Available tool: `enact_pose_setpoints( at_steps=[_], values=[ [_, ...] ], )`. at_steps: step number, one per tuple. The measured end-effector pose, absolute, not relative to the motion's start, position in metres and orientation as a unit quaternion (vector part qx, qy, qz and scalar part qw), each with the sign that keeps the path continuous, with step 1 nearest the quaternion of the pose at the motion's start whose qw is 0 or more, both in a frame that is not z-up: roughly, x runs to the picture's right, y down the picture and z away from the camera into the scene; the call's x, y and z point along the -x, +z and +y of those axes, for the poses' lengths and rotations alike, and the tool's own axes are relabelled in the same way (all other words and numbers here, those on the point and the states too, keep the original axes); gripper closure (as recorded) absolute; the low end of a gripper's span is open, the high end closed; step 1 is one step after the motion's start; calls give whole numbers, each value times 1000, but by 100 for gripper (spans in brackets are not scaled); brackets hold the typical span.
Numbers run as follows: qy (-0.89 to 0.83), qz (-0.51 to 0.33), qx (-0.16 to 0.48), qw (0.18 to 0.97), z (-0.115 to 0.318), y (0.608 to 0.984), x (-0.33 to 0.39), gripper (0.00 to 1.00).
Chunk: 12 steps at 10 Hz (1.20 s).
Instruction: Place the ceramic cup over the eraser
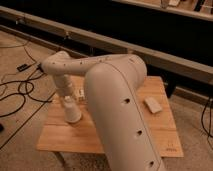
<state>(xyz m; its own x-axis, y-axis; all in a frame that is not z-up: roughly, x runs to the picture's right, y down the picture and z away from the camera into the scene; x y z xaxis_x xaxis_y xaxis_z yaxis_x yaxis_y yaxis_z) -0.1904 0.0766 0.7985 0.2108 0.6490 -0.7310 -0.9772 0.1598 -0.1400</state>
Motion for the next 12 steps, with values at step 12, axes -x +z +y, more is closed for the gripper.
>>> enact_pose_setpoints(
  at_steps=[12],
  values=[
    [653,207,174,708,-38,735,80,100]
  ],
)
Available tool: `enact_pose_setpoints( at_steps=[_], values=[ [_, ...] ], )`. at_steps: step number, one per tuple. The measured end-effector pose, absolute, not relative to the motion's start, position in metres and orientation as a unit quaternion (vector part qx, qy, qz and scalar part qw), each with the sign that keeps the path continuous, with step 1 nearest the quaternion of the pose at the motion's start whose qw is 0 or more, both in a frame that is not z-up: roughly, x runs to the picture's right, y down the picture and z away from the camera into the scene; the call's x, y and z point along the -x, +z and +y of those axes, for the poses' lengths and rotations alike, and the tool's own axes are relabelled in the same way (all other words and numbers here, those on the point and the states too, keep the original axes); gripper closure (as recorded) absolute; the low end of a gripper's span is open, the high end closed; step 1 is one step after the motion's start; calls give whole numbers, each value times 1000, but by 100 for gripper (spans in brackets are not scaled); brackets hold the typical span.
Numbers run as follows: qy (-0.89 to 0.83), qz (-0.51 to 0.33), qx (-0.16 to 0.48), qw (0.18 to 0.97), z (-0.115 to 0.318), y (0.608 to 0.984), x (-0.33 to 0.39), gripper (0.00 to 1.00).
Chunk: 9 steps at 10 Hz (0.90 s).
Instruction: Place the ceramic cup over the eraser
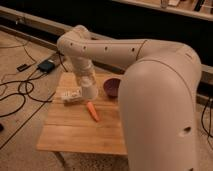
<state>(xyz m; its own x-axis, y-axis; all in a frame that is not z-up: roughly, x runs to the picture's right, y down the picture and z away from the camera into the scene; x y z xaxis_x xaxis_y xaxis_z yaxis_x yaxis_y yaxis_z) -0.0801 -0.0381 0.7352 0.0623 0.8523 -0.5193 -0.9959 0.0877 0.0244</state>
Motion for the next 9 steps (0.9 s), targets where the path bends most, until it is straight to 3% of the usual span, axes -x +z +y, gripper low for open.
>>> enact_pose_setpoints(
  at_steps=[9],
  values=[
    [690,240,157,665,-48,719,-29,100]
  ],
)
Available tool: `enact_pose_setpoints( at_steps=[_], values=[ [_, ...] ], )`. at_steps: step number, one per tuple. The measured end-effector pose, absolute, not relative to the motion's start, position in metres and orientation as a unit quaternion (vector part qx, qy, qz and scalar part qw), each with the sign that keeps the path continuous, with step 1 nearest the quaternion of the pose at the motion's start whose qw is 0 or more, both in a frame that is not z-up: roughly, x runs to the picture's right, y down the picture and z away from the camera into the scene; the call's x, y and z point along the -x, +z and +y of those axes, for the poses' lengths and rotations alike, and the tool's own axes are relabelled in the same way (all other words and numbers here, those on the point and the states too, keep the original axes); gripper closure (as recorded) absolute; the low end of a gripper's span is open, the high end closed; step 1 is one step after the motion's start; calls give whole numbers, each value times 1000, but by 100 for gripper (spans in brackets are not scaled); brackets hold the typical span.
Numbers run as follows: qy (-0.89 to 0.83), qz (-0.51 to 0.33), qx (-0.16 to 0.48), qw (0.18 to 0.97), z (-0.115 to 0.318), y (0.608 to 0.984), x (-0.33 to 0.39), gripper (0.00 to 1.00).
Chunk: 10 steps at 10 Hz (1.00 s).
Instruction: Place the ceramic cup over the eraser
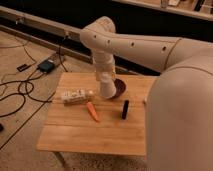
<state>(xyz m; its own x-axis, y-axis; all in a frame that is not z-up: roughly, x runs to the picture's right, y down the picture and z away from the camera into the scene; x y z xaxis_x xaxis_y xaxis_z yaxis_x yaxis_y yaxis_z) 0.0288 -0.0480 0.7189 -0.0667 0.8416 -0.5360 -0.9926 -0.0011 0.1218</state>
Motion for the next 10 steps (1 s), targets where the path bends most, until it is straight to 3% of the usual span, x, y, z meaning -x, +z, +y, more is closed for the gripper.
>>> enact_pose_setpoints(
  at_steps=[10],
  values=[
    [722,278,190,604,-8,718,-120,100]
  ],
)
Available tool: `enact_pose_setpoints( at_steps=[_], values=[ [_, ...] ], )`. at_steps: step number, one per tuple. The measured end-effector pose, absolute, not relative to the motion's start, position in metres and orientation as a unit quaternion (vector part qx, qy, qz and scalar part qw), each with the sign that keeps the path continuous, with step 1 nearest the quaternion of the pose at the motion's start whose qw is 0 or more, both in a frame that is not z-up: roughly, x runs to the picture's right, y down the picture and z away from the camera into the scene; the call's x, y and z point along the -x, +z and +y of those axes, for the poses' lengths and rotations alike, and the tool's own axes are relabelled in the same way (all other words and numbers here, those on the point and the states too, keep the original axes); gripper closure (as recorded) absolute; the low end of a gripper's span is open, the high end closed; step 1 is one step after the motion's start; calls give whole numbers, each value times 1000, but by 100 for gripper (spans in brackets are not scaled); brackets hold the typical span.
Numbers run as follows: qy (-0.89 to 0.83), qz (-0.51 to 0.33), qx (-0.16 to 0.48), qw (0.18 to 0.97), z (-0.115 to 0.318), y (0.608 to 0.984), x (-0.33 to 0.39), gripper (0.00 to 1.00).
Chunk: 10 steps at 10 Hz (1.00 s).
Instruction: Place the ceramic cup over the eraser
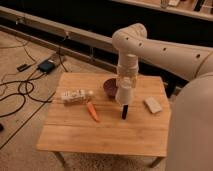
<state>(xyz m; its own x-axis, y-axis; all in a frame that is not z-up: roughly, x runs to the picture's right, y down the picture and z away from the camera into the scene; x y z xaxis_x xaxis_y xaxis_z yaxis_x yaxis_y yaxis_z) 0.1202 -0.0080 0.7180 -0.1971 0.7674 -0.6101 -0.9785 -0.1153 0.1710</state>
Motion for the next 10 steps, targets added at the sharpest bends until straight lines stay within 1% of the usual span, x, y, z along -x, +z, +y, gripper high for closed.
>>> enact_pose_setpoints(
  at_steps=[5,10],
  values=[
    [714,284,204,607,22,716,-124,100],
    [723,279,200,599,54,734,-129,100]
  ],
)
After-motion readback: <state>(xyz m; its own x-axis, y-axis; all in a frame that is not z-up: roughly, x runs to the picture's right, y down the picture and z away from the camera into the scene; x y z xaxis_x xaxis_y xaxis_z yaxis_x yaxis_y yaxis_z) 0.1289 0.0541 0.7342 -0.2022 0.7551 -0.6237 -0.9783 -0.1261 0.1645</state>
